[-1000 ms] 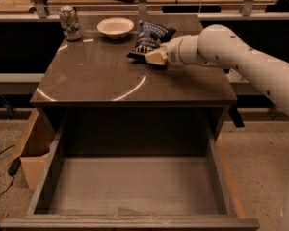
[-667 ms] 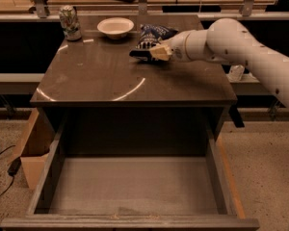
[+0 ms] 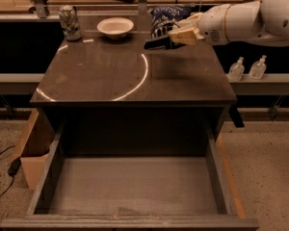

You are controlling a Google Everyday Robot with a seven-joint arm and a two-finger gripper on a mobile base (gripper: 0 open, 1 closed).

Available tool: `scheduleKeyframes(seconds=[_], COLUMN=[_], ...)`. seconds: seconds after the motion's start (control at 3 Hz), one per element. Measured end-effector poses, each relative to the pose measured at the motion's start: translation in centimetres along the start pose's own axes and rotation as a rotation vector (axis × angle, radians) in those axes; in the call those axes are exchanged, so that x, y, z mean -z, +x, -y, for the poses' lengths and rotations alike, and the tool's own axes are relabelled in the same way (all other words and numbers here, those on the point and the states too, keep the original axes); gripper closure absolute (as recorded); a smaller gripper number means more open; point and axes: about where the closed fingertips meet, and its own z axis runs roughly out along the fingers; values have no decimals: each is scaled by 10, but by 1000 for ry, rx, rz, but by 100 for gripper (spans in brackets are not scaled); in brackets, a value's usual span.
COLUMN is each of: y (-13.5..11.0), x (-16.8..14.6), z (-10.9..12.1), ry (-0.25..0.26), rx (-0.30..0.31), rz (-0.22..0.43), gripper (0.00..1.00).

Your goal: Place blue chip bag into top drawer

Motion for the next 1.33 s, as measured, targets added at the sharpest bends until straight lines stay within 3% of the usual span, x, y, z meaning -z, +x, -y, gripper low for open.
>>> scheduleKeyframes(seconds=[0.33, 0.67, 1.0, 1.33], y=[-36, -51, -50, -67], x=[15, 33, 30, 54], z=[-13, -18, -32, -58], ry=[-132, -172, -211, -192], rx=[100, 138, 134, 108], rz=[120, 141, 143, 160], gripper=[100, 100, 100, 100])
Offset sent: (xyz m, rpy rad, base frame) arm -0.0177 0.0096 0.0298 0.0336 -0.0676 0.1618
